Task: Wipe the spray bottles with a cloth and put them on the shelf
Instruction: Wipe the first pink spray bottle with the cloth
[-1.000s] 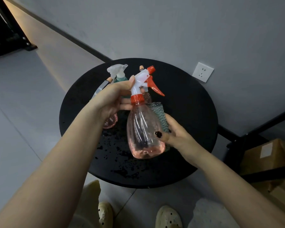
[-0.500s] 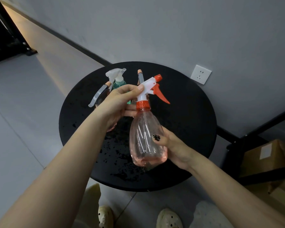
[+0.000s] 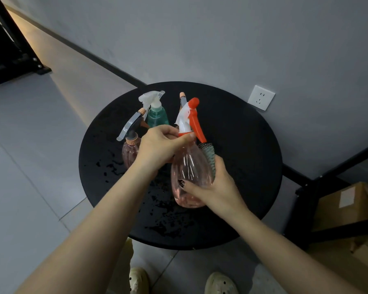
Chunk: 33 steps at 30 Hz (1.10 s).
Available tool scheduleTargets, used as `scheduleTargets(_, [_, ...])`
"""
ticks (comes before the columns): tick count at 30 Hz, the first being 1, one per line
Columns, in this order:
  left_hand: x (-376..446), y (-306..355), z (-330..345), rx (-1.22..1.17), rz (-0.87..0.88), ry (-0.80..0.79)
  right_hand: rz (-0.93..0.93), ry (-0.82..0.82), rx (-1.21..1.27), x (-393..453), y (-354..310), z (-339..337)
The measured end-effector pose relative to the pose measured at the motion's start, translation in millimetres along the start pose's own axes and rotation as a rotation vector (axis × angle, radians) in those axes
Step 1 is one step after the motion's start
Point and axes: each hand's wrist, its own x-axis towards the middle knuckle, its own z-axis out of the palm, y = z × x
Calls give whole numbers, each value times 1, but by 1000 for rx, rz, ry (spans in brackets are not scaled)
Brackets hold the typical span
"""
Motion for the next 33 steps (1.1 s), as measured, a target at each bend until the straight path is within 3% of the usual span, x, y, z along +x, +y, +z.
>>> scheduleTargets(5, [2, 2, -11, -142, -29, -47, -112, -8, 18, -2, -9, -9])
scheduleTargets(10, [5, -2, -17, -287, -124, -155, -281, 120, -67, 3, -10, -18])
scheduleTargets(19, [12, -8, -15, -347, -235, -195, -784, 22, -522, 9, -14, -23])
scheduleTargets(27, [16, -4, -20, -363, -212, -184, -1251, -97, -930, -17, 0, -35])
scheduleTargets(30, [16, -7, -19, -354, -212, -213, -1268, -102, -931, -16, -3, -33])
scheduleTargets(33, [16, -8, -19, -332, -185, -279, -1151, -26, -878, -7, -12, -30])
